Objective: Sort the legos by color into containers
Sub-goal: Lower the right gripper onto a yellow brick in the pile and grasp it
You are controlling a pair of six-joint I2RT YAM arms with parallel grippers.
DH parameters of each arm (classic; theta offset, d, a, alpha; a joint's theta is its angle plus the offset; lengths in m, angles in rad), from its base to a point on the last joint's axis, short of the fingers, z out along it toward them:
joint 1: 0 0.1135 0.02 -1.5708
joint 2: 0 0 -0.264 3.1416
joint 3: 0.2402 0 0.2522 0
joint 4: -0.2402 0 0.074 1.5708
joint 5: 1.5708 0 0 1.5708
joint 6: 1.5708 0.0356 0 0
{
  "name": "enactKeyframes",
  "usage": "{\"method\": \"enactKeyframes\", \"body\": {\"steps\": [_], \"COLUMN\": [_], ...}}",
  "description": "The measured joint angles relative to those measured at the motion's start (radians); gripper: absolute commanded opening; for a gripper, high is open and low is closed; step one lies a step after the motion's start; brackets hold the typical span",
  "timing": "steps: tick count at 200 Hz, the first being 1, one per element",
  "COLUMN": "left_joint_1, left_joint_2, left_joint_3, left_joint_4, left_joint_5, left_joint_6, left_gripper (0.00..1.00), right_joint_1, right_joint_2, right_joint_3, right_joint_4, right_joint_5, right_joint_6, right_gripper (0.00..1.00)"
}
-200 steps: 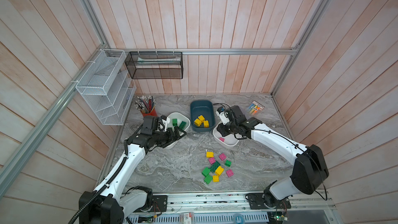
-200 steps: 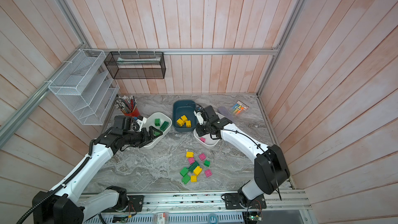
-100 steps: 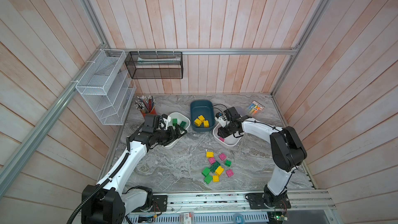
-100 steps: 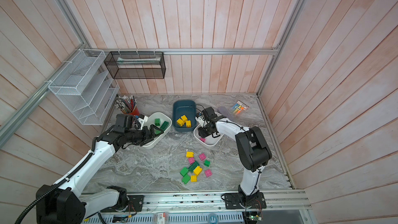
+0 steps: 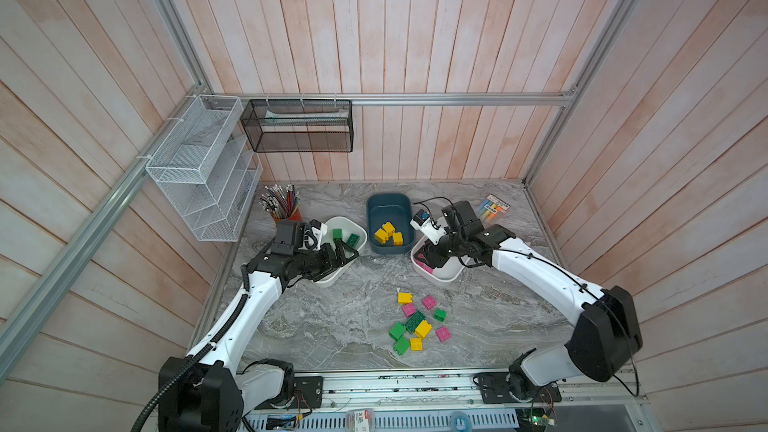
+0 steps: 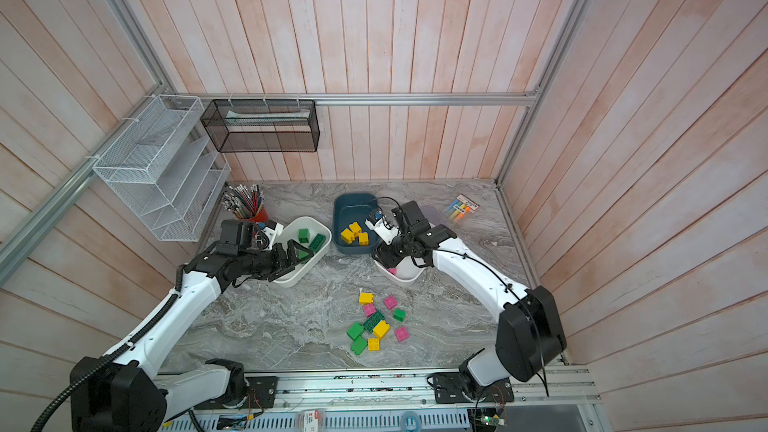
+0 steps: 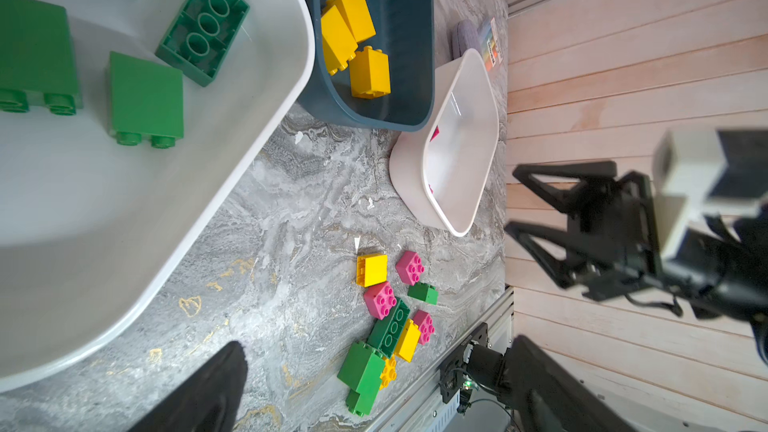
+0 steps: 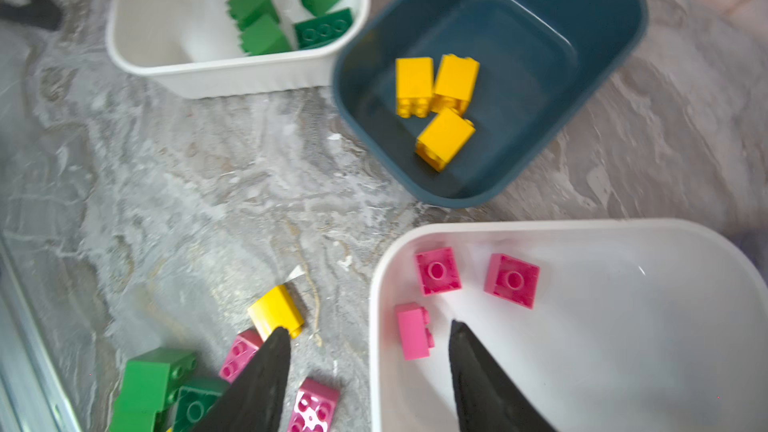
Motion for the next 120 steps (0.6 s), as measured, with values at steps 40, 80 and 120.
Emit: {"method": "enactKeyframes", "body": {"steps": [40,80,120], "left_joint_1": [0.02,0.024,0.025], "left_joint_2": [-0.011,-0.032,-0.04], "left_joint_3": [0.0,0.0,0.0], "left_joint_4": [-0.016,-0.023,-0.023], "left_joint_5": [0.014,0.022,0.035], "left_joint_6": [0.014,0.018,0.017], "left_gripper": [1.0,1.0,1.0], "right_joint_1": [0.146,0.175,0.176], "right_joint_2": [0.024,0.207,0.33], "right_joint_3": [-0.075,-0.07,-0.007], "right_joint_4": [-0.024,-0.034,-0.053], "right_joint_5": [-0.069,-0.071,-0.064], "right_joint_6": [-0.116,-0.203,-0.255], "right_gripper": [0.64,0.63,0.61]}}
